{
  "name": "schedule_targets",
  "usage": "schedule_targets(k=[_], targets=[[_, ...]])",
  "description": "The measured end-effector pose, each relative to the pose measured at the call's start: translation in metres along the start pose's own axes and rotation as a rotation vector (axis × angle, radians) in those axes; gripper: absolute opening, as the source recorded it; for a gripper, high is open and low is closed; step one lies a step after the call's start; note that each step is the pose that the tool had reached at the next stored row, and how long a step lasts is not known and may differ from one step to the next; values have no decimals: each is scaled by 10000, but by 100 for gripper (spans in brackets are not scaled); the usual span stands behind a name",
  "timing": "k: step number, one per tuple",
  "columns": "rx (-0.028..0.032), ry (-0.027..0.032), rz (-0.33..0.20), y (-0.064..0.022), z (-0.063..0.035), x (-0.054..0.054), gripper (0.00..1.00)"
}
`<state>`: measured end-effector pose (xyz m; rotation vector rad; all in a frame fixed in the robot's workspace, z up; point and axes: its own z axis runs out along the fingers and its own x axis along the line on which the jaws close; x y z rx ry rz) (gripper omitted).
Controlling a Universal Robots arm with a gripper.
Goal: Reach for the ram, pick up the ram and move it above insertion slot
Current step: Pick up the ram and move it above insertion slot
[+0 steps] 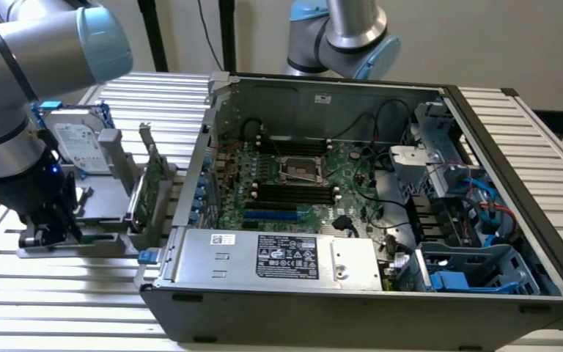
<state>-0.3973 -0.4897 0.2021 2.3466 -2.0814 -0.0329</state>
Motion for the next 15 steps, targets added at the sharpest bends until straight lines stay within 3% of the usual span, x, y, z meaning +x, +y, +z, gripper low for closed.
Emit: schedule_targets(k=[15], targets=[[9, -13, 680, -3, -204, -2, 13]])
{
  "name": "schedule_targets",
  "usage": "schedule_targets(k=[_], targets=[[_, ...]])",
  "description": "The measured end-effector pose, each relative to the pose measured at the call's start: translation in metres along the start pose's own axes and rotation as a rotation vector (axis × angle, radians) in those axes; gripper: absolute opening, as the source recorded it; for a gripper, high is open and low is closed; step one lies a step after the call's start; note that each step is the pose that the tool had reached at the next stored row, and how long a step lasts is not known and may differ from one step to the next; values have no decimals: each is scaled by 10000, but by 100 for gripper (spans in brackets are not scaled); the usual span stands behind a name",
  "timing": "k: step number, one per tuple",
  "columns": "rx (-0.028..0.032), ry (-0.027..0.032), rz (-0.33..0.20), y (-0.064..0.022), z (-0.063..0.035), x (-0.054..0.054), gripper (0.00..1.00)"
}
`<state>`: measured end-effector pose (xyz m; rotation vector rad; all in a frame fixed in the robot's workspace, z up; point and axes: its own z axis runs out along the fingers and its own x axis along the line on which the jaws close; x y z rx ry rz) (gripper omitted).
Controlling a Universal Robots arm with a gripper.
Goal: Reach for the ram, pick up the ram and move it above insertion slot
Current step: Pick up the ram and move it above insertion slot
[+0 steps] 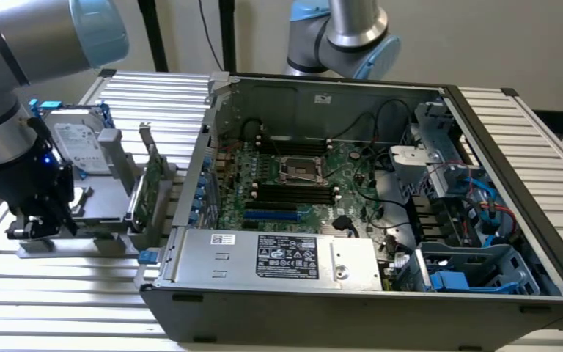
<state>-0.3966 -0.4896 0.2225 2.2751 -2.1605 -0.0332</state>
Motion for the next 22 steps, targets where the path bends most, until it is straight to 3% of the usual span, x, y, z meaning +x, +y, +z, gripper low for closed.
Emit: schedule_targets(k=[7, 12, 22], targets=[[-1, 1, 24, 4, -250, -3, 13], [0, 0, 28, 7, -376, -4, 13], [0, 0, 28, -37, -824, -22, 13]])
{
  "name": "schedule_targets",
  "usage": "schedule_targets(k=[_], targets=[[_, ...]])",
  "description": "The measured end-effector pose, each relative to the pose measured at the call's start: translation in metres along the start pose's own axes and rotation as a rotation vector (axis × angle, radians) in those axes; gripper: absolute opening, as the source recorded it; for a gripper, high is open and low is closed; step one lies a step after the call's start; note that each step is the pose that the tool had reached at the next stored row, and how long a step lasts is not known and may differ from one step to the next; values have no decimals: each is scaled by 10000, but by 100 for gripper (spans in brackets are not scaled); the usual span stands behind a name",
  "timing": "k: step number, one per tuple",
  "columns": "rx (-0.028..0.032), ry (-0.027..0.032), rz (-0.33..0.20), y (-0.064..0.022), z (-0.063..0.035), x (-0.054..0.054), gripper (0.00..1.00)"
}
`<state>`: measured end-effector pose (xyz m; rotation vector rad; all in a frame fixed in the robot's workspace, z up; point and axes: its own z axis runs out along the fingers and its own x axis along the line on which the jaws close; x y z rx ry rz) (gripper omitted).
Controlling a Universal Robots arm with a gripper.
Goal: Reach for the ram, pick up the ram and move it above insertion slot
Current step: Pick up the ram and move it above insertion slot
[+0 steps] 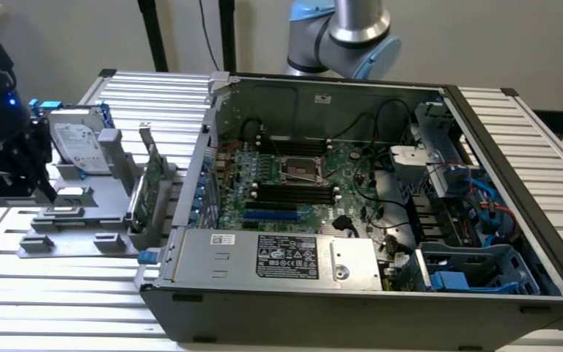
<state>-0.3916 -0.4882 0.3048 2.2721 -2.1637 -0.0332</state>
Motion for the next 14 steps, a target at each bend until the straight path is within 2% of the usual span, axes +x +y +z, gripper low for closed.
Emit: schedule_targets(k=[4, 14], targets=[[0, 0, 1, -63, -135, -37, 13], [1, -2, -1, -224, -331, -138, 13]])
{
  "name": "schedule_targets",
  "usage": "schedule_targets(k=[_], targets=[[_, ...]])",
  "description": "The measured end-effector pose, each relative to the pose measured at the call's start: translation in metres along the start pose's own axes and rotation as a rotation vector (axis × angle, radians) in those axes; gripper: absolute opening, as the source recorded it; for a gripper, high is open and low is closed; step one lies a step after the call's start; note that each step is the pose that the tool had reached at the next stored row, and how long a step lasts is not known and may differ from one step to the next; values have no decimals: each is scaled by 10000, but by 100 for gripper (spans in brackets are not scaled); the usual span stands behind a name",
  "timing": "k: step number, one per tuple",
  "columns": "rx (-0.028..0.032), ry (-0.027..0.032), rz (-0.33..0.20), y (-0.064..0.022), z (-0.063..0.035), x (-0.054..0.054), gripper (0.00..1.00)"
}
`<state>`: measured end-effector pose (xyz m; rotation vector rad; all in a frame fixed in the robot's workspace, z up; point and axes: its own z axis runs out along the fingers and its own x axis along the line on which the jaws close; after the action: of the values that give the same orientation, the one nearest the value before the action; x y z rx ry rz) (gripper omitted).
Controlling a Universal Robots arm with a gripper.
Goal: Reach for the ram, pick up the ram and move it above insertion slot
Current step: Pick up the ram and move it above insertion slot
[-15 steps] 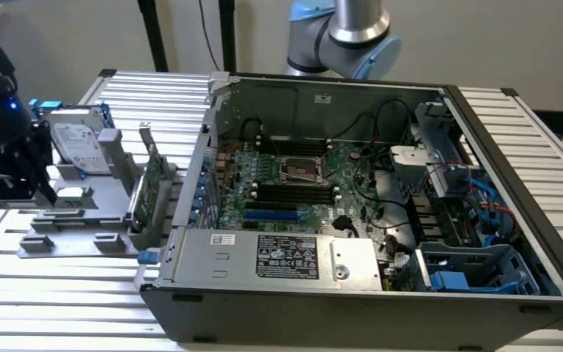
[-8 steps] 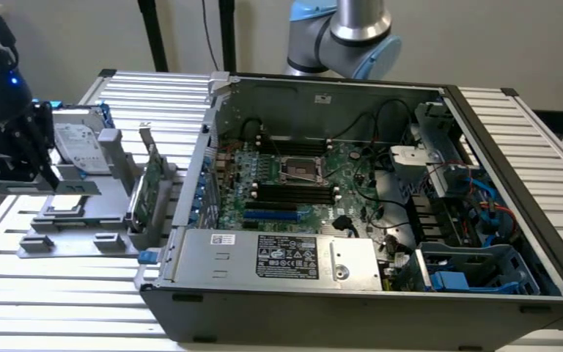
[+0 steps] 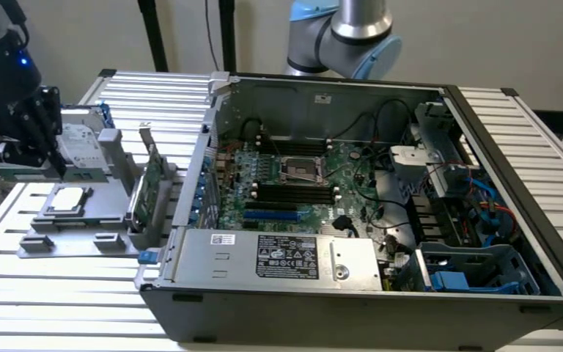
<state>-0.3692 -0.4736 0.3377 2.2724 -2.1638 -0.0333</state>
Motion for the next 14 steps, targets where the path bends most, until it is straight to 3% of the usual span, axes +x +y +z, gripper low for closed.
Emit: schedule_targets(k=[14], targets=[[1, -48, 0, -291, -195, -74, 13]])
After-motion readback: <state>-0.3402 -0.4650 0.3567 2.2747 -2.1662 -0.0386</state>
